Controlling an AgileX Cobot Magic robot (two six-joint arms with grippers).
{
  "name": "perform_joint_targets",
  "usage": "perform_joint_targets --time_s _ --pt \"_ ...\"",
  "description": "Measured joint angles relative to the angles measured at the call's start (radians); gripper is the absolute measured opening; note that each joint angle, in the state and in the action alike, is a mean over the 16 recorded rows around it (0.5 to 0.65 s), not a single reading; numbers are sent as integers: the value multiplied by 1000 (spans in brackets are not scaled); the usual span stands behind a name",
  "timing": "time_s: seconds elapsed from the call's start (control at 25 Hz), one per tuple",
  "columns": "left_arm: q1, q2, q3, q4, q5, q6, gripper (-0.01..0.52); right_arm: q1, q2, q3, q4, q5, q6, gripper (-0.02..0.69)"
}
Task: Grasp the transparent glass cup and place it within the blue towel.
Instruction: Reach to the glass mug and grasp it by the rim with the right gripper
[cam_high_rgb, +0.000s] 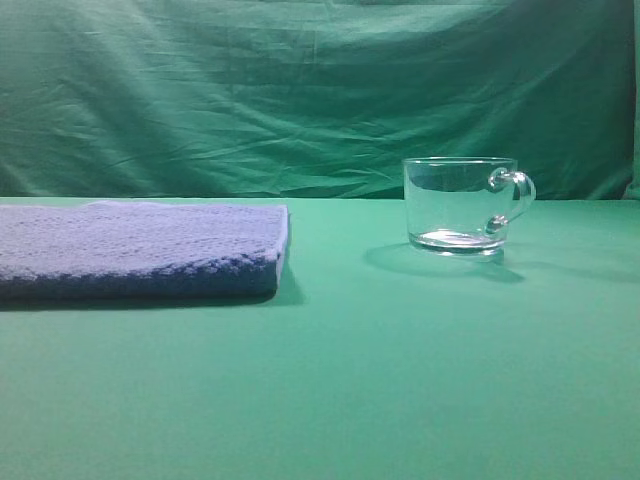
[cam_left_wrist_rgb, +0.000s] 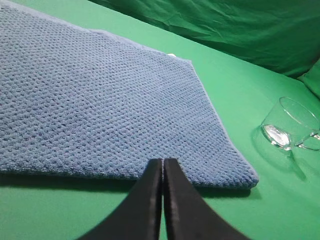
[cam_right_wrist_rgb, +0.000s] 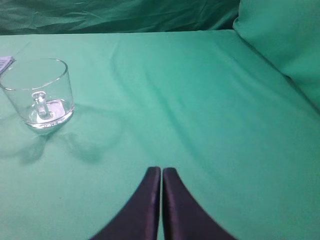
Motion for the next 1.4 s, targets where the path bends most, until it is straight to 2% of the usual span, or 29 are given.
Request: perform_joint_targets --time_s 0.84,1.16,1.4 --pt "0 0 0 0 0 0 0 0 0 0 0 -7 0 0" --pt "0 0 0 0 0 0 0 0 1 -21 2 -129 23 0" --pt "0 0 0 0 0 0 0 0 63 -131 4 -175 43 0"
